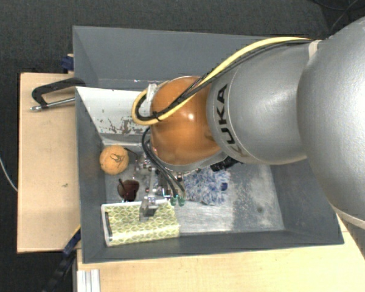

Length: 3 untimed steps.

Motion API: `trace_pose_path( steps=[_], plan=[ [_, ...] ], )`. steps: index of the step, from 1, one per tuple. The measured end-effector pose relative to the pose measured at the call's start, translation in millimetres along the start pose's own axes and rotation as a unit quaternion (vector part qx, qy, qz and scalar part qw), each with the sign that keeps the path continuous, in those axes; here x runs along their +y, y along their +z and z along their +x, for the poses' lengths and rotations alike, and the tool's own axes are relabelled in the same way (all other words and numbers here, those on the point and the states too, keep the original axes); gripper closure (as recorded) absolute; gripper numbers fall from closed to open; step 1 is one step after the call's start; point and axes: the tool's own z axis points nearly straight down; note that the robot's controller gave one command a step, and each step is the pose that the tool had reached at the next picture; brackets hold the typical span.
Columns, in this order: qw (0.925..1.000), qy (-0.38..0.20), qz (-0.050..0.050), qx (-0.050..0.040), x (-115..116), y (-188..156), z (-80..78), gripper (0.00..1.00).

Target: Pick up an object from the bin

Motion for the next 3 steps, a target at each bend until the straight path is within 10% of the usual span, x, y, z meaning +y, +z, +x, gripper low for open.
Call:
trace_pose_path(
  steps=[1, 2, 3],
  plan=[
    [1.0000, -0.008, -0.001, -0.0047, -1, -2, -2.4, 0.00],
    [0.9717, -0.235, -0.003, -0.0184, 19, 69, -3.1, 0.00],
    [0.9578, -0.287, 0.000, -0.0044, 23, 3, 7.5, 0.00]
  ],
)
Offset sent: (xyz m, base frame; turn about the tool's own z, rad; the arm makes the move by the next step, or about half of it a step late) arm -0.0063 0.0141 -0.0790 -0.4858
